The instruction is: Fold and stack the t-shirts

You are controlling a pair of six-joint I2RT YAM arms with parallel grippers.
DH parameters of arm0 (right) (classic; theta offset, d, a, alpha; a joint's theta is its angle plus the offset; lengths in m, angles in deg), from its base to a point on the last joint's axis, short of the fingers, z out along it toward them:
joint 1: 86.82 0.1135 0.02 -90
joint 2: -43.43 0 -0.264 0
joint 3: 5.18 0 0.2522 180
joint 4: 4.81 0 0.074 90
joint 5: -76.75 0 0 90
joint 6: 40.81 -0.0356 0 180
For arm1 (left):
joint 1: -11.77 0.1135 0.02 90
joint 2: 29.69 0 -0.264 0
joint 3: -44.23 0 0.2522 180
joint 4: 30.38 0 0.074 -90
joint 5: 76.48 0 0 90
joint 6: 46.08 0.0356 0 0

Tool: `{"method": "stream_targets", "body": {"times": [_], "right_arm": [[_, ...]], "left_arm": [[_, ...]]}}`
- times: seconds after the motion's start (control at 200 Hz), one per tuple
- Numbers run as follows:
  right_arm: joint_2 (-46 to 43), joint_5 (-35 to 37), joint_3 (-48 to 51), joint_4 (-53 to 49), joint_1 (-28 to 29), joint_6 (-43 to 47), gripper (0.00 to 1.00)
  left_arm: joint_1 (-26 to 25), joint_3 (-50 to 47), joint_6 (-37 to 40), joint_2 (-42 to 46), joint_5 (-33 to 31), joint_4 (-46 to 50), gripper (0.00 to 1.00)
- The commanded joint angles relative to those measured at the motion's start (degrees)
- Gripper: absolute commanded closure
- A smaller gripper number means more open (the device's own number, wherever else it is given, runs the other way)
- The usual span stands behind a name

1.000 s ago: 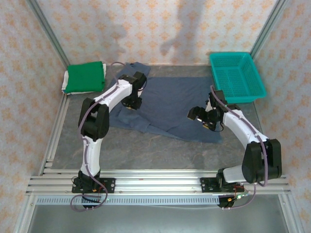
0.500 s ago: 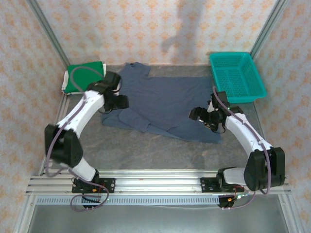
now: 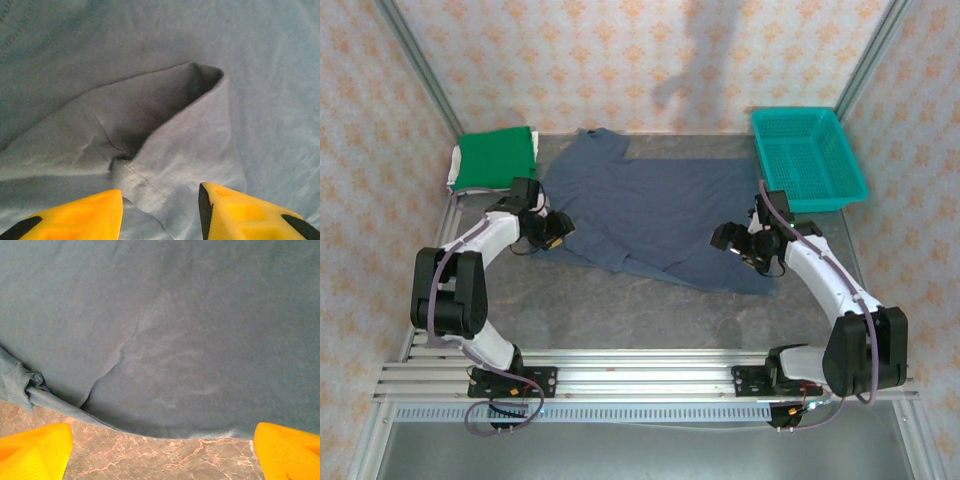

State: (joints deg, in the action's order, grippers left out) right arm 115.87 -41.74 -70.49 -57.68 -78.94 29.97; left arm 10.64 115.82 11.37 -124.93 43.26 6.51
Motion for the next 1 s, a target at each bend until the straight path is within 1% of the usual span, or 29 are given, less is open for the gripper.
{"method": "stream_targets", "body": {"times": [0.0, 0.115, 0.29, 0.475, 0.641, 0.686, 0.911, 0.996], "right_arm": [[-2.94, 0.62, 0.92, -1.62, -0.99, 0.6, 0.07], [-3.88, 0.5, 1.27, -2.26, -1.96, 0.82, 0.06], [-4.33, 0.18, 1.21, -2.45, -3.04, 0.83, 0.06], [-4.32, 1.08, 0.93, -3.47, -4.22, 0.79, 0.07], [-4.33, 3.41, 1.4, -5.02, -7.17, -0.6, 0.07], [-6.06, 4.04, 1.69, -5.55, -7.9, -0.71, 0.07], [-6.83, 5.07, 3.35, -6.91, -12.12, -1.5, 0.07], [-7.38, 7.24, 2.99, -8.48, -13.18, -1.55, 0.07]], "left_arm": [[-0.01, 1.94, 0.55, -1.11, -1.41, 0.19, 0.56], [-0.02, 1.95, 1.09, -2.03, -2.35, 0.36, 0.56], [-0.06, 1.23, 0.13, -4.53, -1.91, -3.05, 0.56], [-0.09, 1.74, 0.57, -6.51, -2.14, -2.77, 0.59], [-0.17, 1.55, -0.12, -4.71, -0.32, -3.6, 0.65], [-0.31, 1.61, 0.15, -4.01, -0.12, -2.96, 0.66], [-0.67, 0.68, 1.62, -3.27, 0.41, -0.81, 0.81], [-0.72, 0.8, 1.61, -2.79, 0.74, -1.11, 0.85]]}}
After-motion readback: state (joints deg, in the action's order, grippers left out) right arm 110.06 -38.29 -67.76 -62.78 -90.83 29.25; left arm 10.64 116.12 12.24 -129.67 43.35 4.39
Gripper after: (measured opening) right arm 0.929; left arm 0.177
